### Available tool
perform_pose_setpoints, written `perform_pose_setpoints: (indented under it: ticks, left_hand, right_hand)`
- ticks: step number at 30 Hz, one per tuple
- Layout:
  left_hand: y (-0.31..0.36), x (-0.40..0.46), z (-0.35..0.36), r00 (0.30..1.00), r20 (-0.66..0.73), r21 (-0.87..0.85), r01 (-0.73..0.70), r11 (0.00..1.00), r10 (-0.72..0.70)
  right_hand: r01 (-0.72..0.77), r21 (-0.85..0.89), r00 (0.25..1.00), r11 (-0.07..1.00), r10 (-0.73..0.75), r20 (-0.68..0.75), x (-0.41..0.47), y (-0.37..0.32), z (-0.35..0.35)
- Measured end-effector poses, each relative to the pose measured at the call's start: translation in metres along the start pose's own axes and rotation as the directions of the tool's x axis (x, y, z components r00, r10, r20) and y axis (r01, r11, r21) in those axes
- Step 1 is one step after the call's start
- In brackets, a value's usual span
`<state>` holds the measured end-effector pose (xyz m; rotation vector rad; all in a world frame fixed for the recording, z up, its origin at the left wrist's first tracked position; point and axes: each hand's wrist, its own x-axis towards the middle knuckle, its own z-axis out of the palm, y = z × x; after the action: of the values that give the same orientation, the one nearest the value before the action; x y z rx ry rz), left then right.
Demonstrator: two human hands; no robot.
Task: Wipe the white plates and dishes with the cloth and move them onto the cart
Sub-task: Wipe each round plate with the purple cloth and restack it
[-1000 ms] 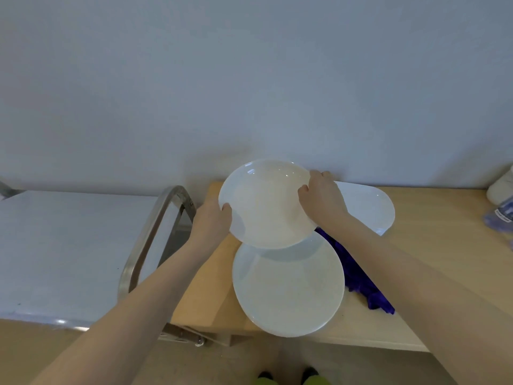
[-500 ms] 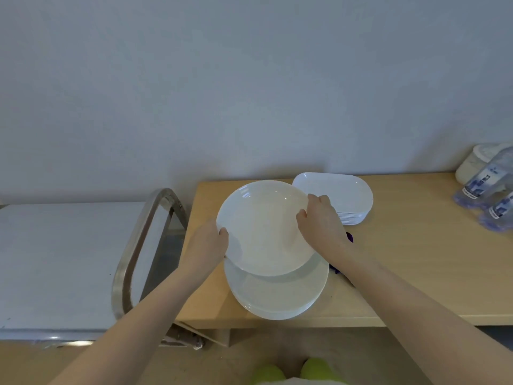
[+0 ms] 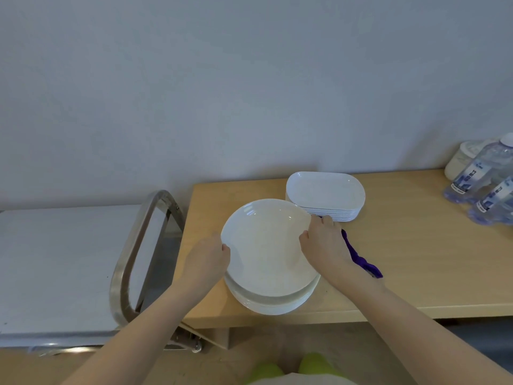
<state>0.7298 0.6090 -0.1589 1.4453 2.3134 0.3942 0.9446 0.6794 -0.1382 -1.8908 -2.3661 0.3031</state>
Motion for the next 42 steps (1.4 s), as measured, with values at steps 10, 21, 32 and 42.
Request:
perform_pose_setpoints:
  ticks: [10,21,32,42]
  left_hand:
    - [0.004,-0.003,-0.001,1.000,-0.004,0.081,-0.029,0.996,0.029]
    - [0.009,-0.004,-0.005,0.999,0.033,0.170,-0.028,0.985,0.022]
    - [0.005,-0.002,-0.003,0.998,0.066,0.197,-0.018,0.980,0.005]
    - [0.016,-0.003,-0.005,0.995,-0.071,0.250,0.082,0.965,-0.066]
  right_hand:
    - [-0.051,-0.086,0.999,0.995,0.051,0.006,0.000,-0.004,0.009]
    - [-0.058,-0.086,0.998,0.995,0.059,0.008,-0.005,-0.007,0.016]
    - [-0.031,-0.127,0.999,0.991,0.028,-0.026,-0.007,-0.004,0.026]
    - [-0.018,0.303,0.985,0.953,0.070,-0.160,0.007,0.044,0.021]
